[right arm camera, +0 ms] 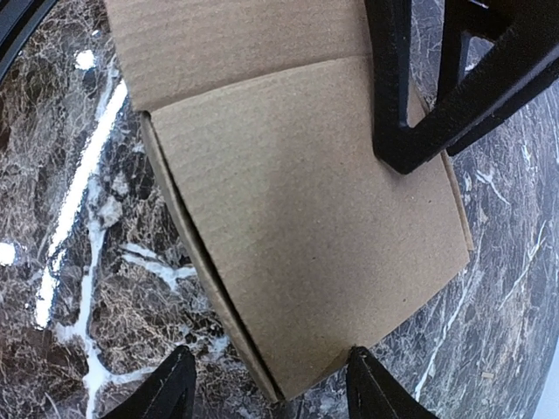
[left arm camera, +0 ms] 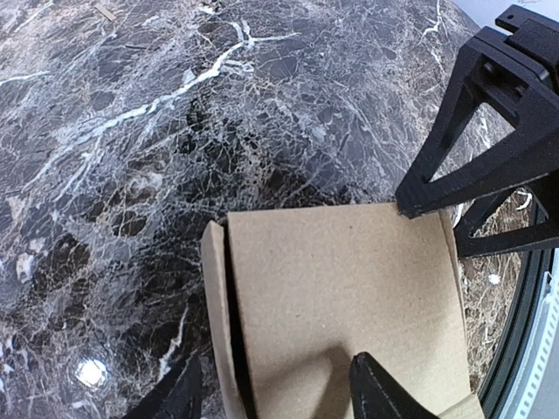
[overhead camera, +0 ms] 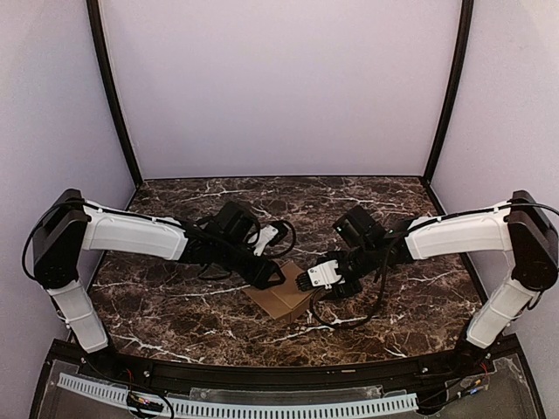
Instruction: Fold the paper box
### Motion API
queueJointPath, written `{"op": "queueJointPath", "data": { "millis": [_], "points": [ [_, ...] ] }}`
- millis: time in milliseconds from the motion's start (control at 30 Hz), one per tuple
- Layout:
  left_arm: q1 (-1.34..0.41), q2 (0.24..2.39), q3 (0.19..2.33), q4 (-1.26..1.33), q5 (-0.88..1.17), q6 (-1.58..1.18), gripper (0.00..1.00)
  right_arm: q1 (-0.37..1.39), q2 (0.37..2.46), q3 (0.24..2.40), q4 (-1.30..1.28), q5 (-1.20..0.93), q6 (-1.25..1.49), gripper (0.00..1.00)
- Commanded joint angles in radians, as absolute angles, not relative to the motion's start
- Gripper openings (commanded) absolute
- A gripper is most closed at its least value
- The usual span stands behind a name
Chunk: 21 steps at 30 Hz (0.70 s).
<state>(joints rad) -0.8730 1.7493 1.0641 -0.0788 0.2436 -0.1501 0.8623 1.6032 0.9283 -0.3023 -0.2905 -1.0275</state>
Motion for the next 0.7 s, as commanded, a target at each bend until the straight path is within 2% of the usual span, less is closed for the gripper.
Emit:
{"op": "queueJointPath", "data": {
  "millis": [0,400,667],
  "points": [
    [-0.866,1.779,1.09,-0.121,0.254,-0.14,0.58,0.884,1.576,0.929,-0.302,-0.281,-1.039,0.58],
    [-0.865,1.784,1.101,-0.133,0.259,-0.136,0.57,0.893,1.62,0.918,-0.293,-0.256,-1.048,0.58],
    [-0.862,1.731,1.105,-0.138,0.234,-0.113,0.64,0.872,1.665,0.899,-0.288,-0.248,-1.053,0.58]
  ]
}}
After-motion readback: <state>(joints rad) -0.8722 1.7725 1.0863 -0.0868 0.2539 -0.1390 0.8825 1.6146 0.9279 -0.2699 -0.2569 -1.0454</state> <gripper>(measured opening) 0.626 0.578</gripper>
